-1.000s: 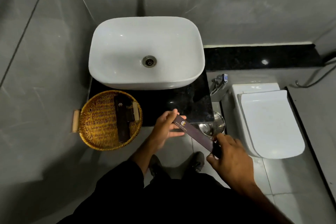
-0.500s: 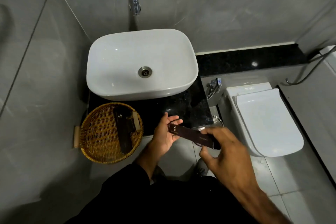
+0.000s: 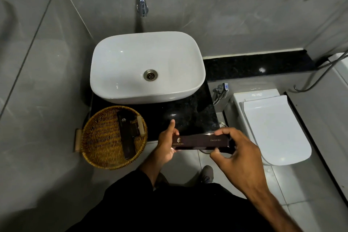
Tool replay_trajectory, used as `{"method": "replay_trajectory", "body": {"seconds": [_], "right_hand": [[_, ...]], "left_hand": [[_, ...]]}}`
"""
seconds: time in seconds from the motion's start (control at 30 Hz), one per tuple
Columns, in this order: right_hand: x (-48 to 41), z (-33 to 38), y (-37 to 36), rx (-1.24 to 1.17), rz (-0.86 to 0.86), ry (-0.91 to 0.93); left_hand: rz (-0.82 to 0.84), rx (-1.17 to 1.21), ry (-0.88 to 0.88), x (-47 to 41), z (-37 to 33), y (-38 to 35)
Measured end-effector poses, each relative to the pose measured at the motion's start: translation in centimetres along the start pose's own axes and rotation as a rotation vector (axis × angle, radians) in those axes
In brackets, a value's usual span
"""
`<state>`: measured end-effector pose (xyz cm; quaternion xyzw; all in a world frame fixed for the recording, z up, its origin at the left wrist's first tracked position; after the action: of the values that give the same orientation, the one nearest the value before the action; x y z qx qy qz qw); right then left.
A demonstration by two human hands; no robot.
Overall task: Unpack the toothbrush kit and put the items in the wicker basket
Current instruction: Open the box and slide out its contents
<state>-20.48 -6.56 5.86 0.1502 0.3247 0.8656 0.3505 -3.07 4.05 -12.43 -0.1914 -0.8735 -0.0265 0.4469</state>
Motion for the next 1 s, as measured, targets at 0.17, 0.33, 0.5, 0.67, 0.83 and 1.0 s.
{"method": "replay_trajectory", "body": {"seconds": [0.17,0.33,0.5,0.67,0.83,1.0], "right_hand": [[0.1,-2.1,0.1,-0.073,0.030,-0.032],[0.3,-1.7,1.3,-0.124,0.025,0.030],[0.5,0.1,1.5,-0.172,0.068,0.091],[-0.4,1.9,1.9,-0.209,0.058,0.135],[-0.4,3.0,2.5,-0.167,0.009,0.172],[-0.4,2.8,2.6,-0.121,-0.006,0.164]], "left_hand": [[0.089,0.083,0.000,0.5,-0.4,0.9],[0.106,0.113,0.132,1.1,-0.7,0.6],[0.192,0.157,0.197,1.7,-0.2,-0.7],[0.246,0.171,0.220,2.3,0.2,-2.4],[0.240,0.146,0.243,2.4,0.5,-3.8],[0.216,0.088,0.265,1.7,1.1,-4.6]]}}
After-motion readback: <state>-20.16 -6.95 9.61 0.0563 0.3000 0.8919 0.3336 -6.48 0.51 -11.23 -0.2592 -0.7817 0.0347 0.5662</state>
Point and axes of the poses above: each hand's wrist, its own x-axis away from the middle knuckle, its own y-axis out of the back of the hand, z = x × y, the point moved 4 cm from there along -x, towards the middle knuckle, and after that the axes turned 3 degrees about -x, right-handed, at the moved point
